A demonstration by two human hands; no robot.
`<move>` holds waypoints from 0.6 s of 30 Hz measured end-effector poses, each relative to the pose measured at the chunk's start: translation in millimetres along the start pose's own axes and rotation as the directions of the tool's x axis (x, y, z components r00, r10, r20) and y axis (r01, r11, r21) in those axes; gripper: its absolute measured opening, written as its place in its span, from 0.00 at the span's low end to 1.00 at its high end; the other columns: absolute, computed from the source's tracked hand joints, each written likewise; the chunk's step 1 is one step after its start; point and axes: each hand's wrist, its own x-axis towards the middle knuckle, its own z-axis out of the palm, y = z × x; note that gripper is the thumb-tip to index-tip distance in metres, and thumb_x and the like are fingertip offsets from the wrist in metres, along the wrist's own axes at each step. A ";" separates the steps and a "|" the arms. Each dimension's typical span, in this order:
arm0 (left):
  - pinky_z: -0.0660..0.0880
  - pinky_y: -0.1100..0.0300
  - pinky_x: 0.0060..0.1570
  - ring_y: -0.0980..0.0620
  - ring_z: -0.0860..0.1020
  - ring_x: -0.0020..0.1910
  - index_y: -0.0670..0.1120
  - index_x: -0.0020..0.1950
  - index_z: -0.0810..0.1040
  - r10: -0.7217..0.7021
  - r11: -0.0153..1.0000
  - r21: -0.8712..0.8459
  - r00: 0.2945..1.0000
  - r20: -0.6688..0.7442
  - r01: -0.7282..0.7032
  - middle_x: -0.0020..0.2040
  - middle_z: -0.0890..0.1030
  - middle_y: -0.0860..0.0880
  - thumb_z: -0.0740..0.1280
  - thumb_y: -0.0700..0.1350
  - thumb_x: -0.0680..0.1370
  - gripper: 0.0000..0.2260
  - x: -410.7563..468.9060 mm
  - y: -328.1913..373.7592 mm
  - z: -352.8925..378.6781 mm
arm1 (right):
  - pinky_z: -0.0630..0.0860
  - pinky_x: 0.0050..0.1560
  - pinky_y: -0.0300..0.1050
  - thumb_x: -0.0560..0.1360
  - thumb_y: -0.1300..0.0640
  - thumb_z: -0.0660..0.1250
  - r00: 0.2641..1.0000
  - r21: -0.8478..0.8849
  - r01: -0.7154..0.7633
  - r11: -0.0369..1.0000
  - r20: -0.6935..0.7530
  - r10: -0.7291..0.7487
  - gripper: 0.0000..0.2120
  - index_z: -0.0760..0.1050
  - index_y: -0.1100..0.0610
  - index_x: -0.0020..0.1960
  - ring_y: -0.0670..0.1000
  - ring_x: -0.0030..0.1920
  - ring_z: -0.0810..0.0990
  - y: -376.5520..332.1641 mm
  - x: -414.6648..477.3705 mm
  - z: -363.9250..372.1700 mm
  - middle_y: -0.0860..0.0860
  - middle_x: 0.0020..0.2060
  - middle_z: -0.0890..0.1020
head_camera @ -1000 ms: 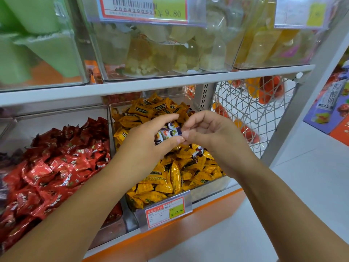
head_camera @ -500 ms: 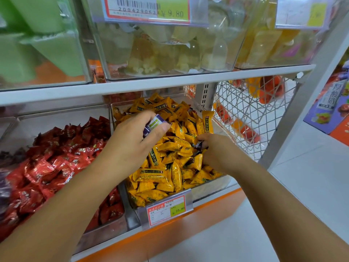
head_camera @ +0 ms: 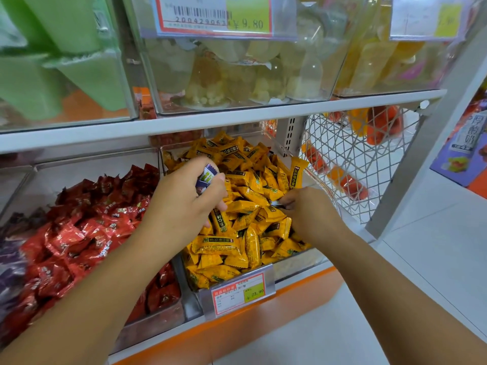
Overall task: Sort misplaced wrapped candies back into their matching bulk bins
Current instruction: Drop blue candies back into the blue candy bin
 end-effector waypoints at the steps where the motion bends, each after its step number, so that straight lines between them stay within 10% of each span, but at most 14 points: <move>1: 0.67 0.70 0.22 0.61 0.75 0.24 0.43 0.45 0.76 -0.006 1.000 -0.008 1.000 0.000 0.006 0.36 0.82 0.49 0.61 0.43 0.80 0.07 0.1 0.0 0.3 | 0.77 0.47 0.52 0.78 0.57 0.66 0.999 0.030 0.028 0.999 -0.032 -0.027 0.08 0.83 0.59 0.51 0.57 0.47 0.80 2.6 -1.4 -0.6 0.58 0.46 0.83; 8: 0.68 0.62 0.22 0.56 0.72 0.25 0.58 0.52 0.77 0.012 1.000 -0.012 0.998 0.058 -0.011 0.42 0.80 0.58 0.60 0.43 0.79 0.11 2.2 -3.3 3.1 | 0.71 0.37 0.28 0.75 0.58 0.69 0.972 0.174 0.139 0.975 -0.214 -0.100 0.05 0.85 0.55 0.45 0.38 0.34 0.76 11.7 -7.2 -15.7 0.40 0.32 0.77; 12: 0.62 0.69 0.21 0.58 0.67 0.21 0.59 0.55 0.77 0.045 0.998 0.046 0.996 0.078 -0.049 0.38 0.80 0.55 0.60 0.45 0.81 0.11 1.8 -0.7 2.9 | 0.79 0.46 0.44 0.76 0.58 0.69 0.977 0.231 0.145 0.962 -0.188 -0.102 0.05 0.83 0.54 0.44 0.40 0.37 0.79 10.0 -10.5 -21.3 0.41 0.33 0.80; 18: 0.66 0.73 0.32 0.64 0.72 0.30 0.60 0.55 0.78 0.085 0.988 0.116 0.982 0.167 -0.105 0.33 0.75 0.58 0.69 0.59 0.72 0.13 0.2 3.7 4.2 | 0.80 0.41 0.41 0.74 0.56 0.71 0.965 0.472 0.240 0.848 -0.212 -0.155 0.05 0.81 0.47 0.41 0.42 0.36 0.82 -12.1 -28.3 -35.1 0.45 0.33 0.83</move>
